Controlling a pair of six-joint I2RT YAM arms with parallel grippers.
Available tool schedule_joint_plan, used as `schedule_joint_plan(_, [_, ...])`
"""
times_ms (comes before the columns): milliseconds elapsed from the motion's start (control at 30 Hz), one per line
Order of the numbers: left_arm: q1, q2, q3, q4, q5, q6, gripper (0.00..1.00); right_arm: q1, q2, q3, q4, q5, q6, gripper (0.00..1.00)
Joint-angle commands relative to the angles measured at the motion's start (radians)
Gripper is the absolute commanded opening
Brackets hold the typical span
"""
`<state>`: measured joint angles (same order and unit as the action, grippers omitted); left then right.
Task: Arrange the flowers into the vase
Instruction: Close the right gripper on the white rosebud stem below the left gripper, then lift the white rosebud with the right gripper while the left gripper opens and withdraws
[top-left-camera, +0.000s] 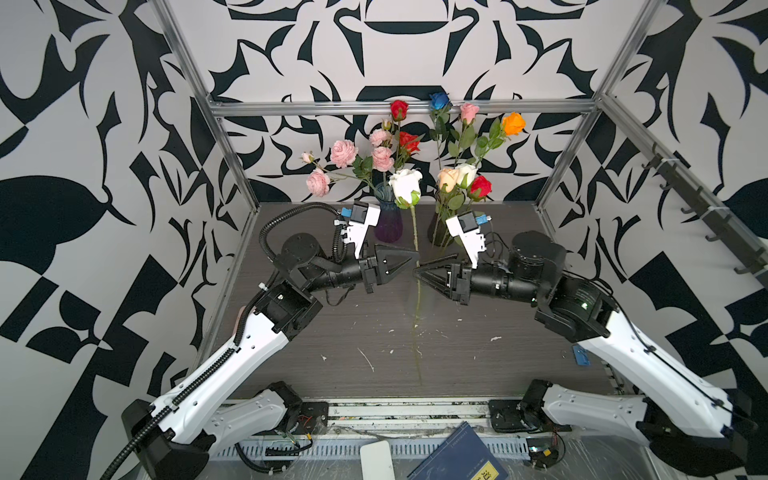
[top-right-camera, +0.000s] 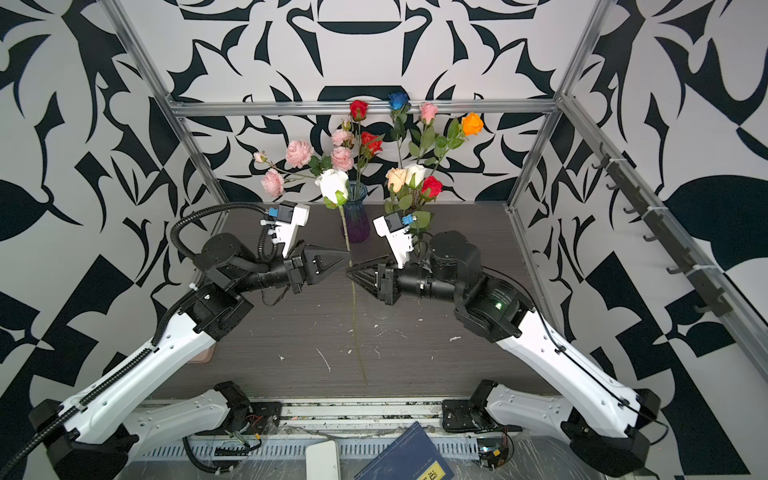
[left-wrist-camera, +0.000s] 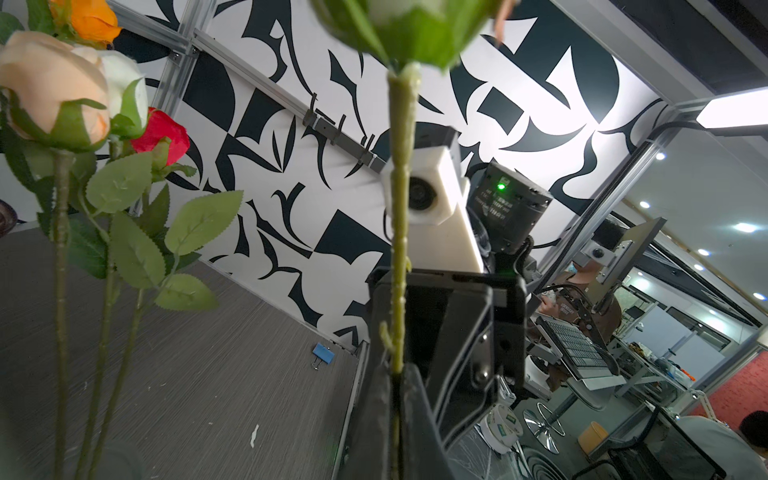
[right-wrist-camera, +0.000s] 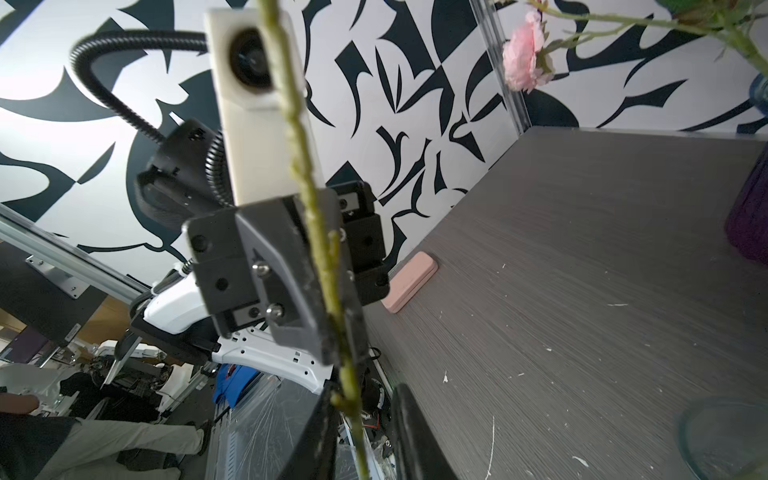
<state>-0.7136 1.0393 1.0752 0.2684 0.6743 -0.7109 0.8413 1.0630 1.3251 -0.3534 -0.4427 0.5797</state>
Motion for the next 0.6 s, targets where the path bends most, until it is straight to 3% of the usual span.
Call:
schedule_joint_plan(0, [-0.003, -0.008, 0.035, 0.013, 0.009, 0.007, 0.04, 0.003, -0.001, 0.018, 0.059, -0.029, 0.009, 0.27])
schedule_joint_plan(100, [-0.003, -0.009, 0.035, 0.010, 0.005, 0.008, 0.04, 0.002, 0.010, 0.023, 0.062, -0.039, 0.012, 0.25])
schedule_joint_plan(267, [-0.003, -0.008, 0.030, 0.007, -0.001, 0.008, 0.09, 0.003, -0.005, 0.009, 0.074, -0.029, 0.016, 0.08])
schedule_joint_plan(300, [-0.003, -0.011, 0.028, 0.004, -0.003, 0.010, 0.18, 0.004, -0.011, 0.009, 0.069, -0.023, 0.014, 0.01])
schedule_joint_plan(367, [-0.004, -0.026, 0.018, -0.028, -0.035, 0.027, 0.35, 0.002, -0.023, 0.012, 0.050, 0.008, 0.008, 0.00])
schedule_joint_plan(433, [-0.004, -0.059, -0.006, -0.111, -0.145, 0.064, 0.56, 0.003, -0.035, 0.024, 0.030, 0.056, -0.001, 0.00])
schedule_joint_plan(500, [-0.001, -0.100, -0.045, -0.172, -0.226, 0.097, 0.67, 0.003, -0.039, 0.059, -0.015, 0.123, -0.032, 0.00])
schedule_joint_plan(567, [-0.001, -0.145, -0.088, -0.216, -0.272, 0.133, 0.71, 0.003, -0.028, 0.119, -0.074, 0.198, -0.079, 0.00])
